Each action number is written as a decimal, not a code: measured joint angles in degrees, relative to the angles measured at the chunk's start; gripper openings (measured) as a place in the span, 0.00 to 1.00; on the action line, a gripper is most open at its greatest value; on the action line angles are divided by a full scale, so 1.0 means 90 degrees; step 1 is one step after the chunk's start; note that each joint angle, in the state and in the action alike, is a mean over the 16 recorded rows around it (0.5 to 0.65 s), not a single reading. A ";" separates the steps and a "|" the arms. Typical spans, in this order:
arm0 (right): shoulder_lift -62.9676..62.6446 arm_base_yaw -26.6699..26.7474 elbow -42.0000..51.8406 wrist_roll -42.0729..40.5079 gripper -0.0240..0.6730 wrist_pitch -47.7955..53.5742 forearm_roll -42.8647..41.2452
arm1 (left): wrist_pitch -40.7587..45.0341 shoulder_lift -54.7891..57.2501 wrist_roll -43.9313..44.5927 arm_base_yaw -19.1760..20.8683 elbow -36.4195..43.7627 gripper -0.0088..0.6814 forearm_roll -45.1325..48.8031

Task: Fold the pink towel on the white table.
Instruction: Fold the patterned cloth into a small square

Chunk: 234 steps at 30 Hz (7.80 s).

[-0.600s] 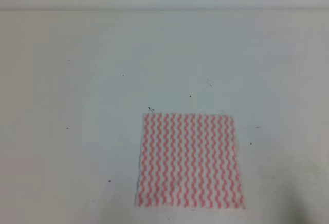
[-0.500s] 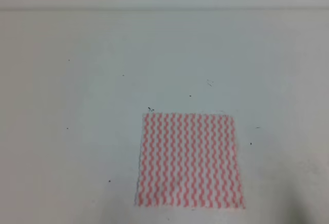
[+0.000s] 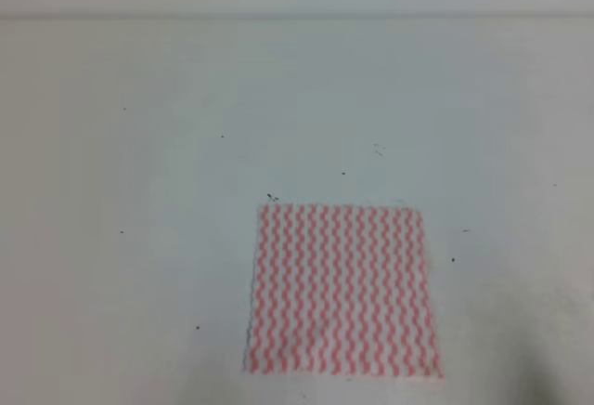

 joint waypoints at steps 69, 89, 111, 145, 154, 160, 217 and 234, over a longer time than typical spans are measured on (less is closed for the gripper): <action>0.0034 0.0001 -0.0024 0.0002 0.01 0.0013 0.0003 | -0.0258 -0.0036 0.0003 0.0000 0.0040 0.01 0.0007; 0.0055 0.0003 -0.0048 0.0004 0.01 0.0031 0.0005 | -0.2072 -0.0035 -0.0024 0.0000 0.0040 0.01 -0.2933; 0.0034 0.0001 -0.0020 0.0003 0.01 -0.0362 0.0296 | -0.1884 0.0045 -0.0065 0.0000 -0.0010 0.01 -0.3464; 0.0297 0.0001 -0.0307 0.0003 0.01 -0.1618 0.3481 | -0.1154 0.0425 0.0011 0.0000 -0.0454 0.00 -0.3846; 0.1527 0.0000 -0.1463 0.0000 0.01 0.0067 0.3163 | 0.0232 0.2195 0.0216 0.0000 -0.1840 0.00 -0.3829; 0.2693 0.0000 -0.2387 -0.0071 0.01 0.1378 0.2860 | 0.1152 0.3779 0.0984 0.0000 -0.2780 0.00 -0.4152; 0.9009 0.2724 -0.3195 -0.1128 0.41 0.0424 0.5829 | -0.0181 0.7086 0.4783 -0.3032 -0.3413 0.00 -0.7152; 0.9685 0.2724 -0.3314 -0.1169 0.41 0.0357 0.6081 | -0.0141 0.7075 0.4851 -0.3033 -0.3414 0.01 -0.7152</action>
